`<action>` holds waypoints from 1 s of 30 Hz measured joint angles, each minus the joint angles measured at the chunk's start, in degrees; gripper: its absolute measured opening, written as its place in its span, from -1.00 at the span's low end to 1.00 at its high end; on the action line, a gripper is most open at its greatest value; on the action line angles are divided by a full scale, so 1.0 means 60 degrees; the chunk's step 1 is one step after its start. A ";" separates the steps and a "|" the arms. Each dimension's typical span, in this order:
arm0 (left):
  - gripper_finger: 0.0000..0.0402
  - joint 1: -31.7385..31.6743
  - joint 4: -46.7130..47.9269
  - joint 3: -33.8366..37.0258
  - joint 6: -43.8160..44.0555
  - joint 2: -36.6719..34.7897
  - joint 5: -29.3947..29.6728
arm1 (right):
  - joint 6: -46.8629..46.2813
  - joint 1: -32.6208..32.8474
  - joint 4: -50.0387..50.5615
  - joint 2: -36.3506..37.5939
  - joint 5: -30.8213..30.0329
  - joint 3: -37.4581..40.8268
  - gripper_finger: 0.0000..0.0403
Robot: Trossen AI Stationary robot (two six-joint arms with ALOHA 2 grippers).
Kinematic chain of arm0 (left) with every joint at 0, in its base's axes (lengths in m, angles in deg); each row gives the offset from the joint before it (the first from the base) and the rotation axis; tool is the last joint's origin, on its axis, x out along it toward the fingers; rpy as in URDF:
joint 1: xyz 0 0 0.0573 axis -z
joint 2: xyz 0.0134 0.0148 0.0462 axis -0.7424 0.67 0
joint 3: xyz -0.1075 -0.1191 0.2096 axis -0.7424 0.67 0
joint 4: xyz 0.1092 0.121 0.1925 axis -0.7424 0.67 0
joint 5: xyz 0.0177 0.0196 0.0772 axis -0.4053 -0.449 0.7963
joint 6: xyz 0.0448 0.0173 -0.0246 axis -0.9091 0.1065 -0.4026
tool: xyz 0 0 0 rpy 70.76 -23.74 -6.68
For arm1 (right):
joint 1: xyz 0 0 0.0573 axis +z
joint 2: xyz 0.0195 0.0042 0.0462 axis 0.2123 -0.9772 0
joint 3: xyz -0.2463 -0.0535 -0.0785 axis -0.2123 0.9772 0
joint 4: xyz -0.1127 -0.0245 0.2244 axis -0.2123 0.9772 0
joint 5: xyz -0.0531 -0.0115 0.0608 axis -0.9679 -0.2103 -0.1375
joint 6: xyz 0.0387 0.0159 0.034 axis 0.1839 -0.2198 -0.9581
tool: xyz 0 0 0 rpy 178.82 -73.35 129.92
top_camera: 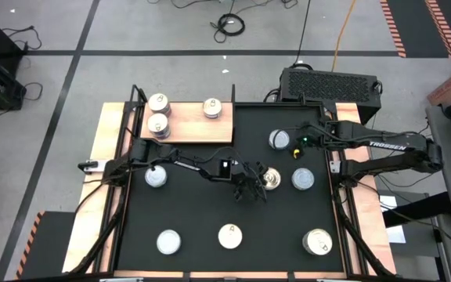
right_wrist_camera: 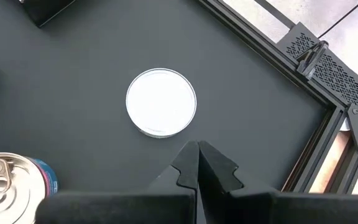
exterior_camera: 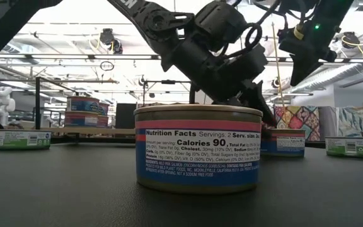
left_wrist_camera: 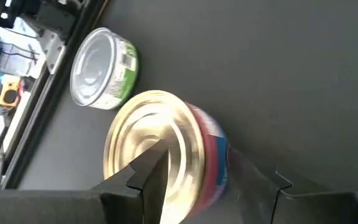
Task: Stack canned seafood by type on shelf
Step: Stack the blue tuna can on top of the blue tuna can on the shelf
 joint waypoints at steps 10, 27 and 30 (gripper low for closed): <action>-0.20 -0.0048 0.0572 -0.0041 0.0043 0.0007 0.0263 | 0.0002 0.0000 0.0069 0.0006 0.0004 0.0000 -1.00; -0.46 -0.0076 0.0568 -0.0044 0.0262 0.0007 0.0193 | 0.0002 0.0000 0.0055 0.0006 -0.0025 0.0000 -1.00; -0.72 -0.0073 0.0558 -0.0051 0.0249 0.0004 0.0150 | 0.0002 0.0000 0.0055 0.0006 -0.0029 0.0000 -1.00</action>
